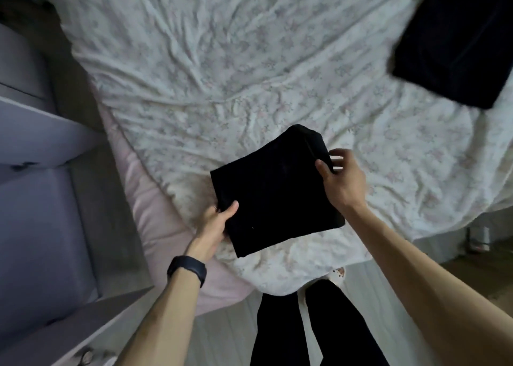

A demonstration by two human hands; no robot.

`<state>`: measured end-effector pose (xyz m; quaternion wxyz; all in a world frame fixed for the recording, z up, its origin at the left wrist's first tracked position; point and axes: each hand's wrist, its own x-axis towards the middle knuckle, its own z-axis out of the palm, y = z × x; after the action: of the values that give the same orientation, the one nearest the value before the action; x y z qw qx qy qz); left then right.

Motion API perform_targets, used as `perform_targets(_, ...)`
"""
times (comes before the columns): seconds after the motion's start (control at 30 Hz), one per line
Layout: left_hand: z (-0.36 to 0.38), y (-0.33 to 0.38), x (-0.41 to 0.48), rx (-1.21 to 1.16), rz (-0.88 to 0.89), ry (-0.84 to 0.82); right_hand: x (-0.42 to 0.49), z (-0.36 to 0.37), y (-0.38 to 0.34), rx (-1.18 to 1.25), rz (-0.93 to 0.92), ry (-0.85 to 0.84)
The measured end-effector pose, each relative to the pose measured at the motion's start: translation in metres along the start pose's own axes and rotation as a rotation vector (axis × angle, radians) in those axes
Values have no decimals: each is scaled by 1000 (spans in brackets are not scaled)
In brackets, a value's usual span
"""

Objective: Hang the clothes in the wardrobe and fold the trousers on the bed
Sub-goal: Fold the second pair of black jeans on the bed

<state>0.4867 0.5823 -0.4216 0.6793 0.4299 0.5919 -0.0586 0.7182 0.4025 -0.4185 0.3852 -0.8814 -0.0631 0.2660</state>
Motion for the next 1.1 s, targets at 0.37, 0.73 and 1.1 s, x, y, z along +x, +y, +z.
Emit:
perform_targets(0.37, 42, -55, 17, 1375, 783, 341, -17, 44, 64, -925, -757, -166)
perform_targets(0.73, 25, -62, 26, 1365, 887, 487, 18, 39, 31, -942, -779, -65)
perform_targets(1.1, 42, -76, 77, 1335, 936, 485, 78, 71, 24, -808, -568, -165)
